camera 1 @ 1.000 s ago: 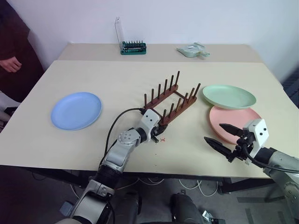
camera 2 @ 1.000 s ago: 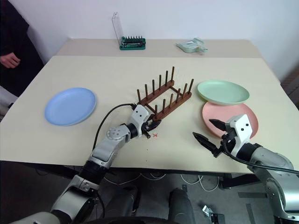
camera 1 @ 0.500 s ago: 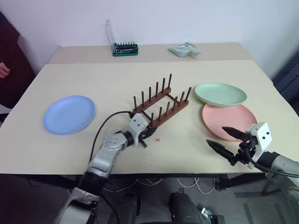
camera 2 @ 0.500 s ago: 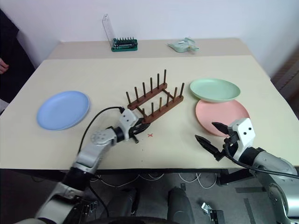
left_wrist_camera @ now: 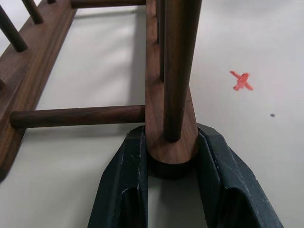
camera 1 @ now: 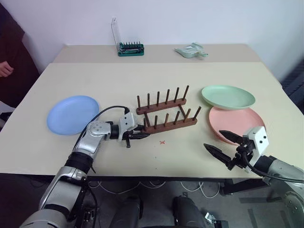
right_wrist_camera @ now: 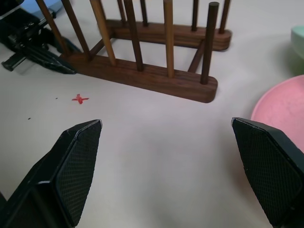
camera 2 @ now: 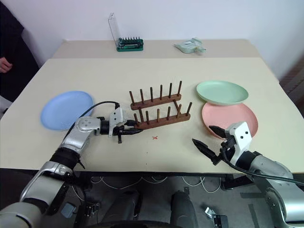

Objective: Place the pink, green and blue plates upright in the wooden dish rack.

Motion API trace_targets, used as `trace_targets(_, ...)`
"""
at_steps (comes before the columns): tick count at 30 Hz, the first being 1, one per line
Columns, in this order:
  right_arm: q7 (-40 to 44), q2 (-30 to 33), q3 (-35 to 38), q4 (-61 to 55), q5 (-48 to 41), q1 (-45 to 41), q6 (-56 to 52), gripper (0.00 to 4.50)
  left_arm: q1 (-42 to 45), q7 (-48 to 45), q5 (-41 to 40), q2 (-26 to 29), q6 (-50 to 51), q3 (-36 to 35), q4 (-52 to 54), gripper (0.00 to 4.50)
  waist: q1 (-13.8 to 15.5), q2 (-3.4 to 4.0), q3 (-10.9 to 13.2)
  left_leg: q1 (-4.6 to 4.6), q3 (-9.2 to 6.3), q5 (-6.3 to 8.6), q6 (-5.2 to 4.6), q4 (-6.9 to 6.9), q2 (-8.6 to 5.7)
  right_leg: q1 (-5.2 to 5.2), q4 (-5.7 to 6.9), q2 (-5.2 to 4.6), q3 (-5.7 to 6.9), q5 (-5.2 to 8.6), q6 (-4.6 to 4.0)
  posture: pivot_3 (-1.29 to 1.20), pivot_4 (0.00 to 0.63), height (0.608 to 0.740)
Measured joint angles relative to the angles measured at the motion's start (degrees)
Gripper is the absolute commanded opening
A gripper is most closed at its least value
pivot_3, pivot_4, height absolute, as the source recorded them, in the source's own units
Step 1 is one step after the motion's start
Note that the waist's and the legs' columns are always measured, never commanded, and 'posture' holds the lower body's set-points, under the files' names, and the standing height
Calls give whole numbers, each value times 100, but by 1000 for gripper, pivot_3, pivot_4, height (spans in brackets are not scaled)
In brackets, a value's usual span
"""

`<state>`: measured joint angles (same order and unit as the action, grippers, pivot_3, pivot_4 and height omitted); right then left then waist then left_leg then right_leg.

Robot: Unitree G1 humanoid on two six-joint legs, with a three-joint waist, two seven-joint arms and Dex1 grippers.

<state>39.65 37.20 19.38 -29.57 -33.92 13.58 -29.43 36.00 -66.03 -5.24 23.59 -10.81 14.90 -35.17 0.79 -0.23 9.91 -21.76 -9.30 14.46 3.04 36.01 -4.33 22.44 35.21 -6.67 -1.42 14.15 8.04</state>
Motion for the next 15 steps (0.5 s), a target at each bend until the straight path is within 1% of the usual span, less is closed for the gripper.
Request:
trace_targets(3,-10,-2,0,-9,1,-2,0,4500,121,-89,68,-178,-219,11,-254,761,0,-2,0,-2,-3,1,-2,-1,-3,-1,0,-2,0,3,5,0,150,740)
trace_targets(5,-15,-4,-2,-13,3,-3,0,4500,295,-93,127,-269,-339,12,-536,1786,5,-2,0,-2,-6,1,-2,1,-5,-1,1,-1,1,4,7,0,150,740)
trace_targets(8,-16,-4,-37,-16,4,-3,1,4500,515,49,216,-386,-441,-41,-908,3152,-3,-2,0,1,-6,1,-2,4,-6,-4,2,-2,1,8,15,0,150,740)
trace_targets(9,-16,-4,-46,-16,4,-3,1,4500,538,104,217,-403,-444,-100,-979,3721,-8,-1,-1,2,-6,1,-2,2,-6,-4,2,-2,1,9,17,0,150,740)
trace_targets(10,-16,-4,-48,-17,4,-2,1,4500,537,154,211,-408,-443,-156,-1011,4149,-10,-1,-1,2,-7,1,-3,1,-5,-4,3,-2,1,9,17,0,150,740)
trace_targets(11,-16,-4,-50,-17,4,-6,1,4500,530,206,207,-415,-407,-233,-1026,4479,-10,-1,0,2,-7,1,-3,-1,-5,-3,3,-1,1,9,17,0,150,740)
trace_targets(15,2,2,-92,-22,5,-53,0,4500,247,250,64,-354,7,-425,-629,4479,-53,-2,0,3,-7,3,-6,-5,-4,0,4,-1,0,7,13,0,150,740)
